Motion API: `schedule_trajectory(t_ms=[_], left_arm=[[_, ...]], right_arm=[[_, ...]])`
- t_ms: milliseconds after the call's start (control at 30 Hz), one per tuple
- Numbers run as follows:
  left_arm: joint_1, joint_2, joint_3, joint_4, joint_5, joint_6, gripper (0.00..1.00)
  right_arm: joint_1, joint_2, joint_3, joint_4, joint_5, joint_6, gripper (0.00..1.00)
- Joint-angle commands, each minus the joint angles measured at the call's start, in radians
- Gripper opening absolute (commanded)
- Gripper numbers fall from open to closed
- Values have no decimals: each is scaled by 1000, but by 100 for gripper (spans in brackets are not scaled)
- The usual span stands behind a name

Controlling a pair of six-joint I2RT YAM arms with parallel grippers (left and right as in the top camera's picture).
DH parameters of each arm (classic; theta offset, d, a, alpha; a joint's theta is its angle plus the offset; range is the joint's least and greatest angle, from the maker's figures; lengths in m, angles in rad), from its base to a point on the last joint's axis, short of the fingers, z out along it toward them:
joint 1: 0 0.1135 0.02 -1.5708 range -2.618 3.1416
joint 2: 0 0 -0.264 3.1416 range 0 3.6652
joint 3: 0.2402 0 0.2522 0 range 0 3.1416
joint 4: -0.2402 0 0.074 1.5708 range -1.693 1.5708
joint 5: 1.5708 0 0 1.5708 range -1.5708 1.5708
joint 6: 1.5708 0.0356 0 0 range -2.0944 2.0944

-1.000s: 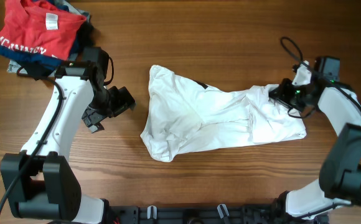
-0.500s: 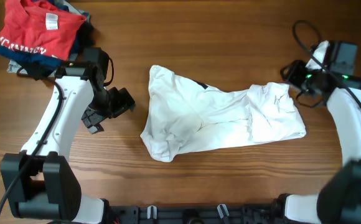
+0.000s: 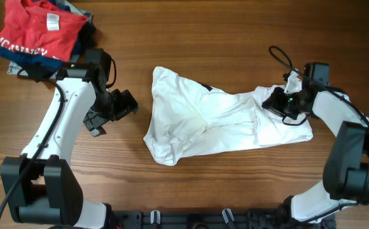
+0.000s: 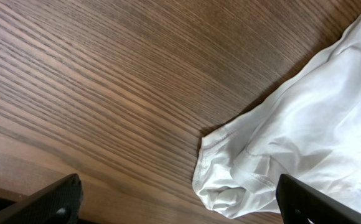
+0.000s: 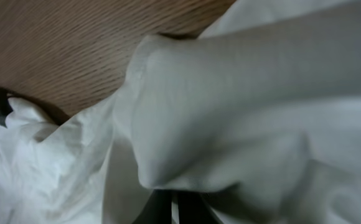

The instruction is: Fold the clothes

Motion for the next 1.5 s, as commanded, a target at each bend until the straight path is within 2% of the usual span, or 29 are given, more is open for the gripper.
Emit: schedule_trajectory(t_ms=[0,233,267,400,467,533,833,967,1067,1100,1133,1200,1300,1400,1467], left_arm=[[1,0,-5,0,8,12,100],[1,0,-5,0,8,13,100],[1,0,-5,-1,8,13,100],[1,0,-5,-4,8,13,100],[1,0,-5,5,8,12,100],[1,0,-5,12,8,12,100],[1,0,-5,11,8,13,100],[1,0,-5,10,8,13,100],[1,0,-5,5,8,13,100],[1,0,-5,3,8,13,100],[1,0,-5,3,8,13,100],[1,0,-5,3,8,13,100],[1,0,-5,3,8,13,100],[1,0,-5,15,8,13,100],[1,0,-5,19,8,13,100]], right_arm=[[6,39,-3,63,-211,-12,5],[5,-37,24,127,-491,40,6],[5,-82,24,101,-461,39,6],[5,-205,24,-119,-52,0,6],[6,-208,16,-201,20,-14,6],[6,-200,-20,-211,86,-11,5],[6,-180,-232,-87,47,37,4],[6,-219,-224,-102,-78,38,4],[-1,-383,-114,-185,-85,35,5],[-22,-456,-45,-203,-49,36,20],[-50,-500,2,-205,5,39,49],[-121,-533,51,-206,133,54,89],[-244,-485,40,-225,227,24,96],[-327,-342,28,-227,192,-49,97],[-344,-226,28,-219,103,-127,92]])
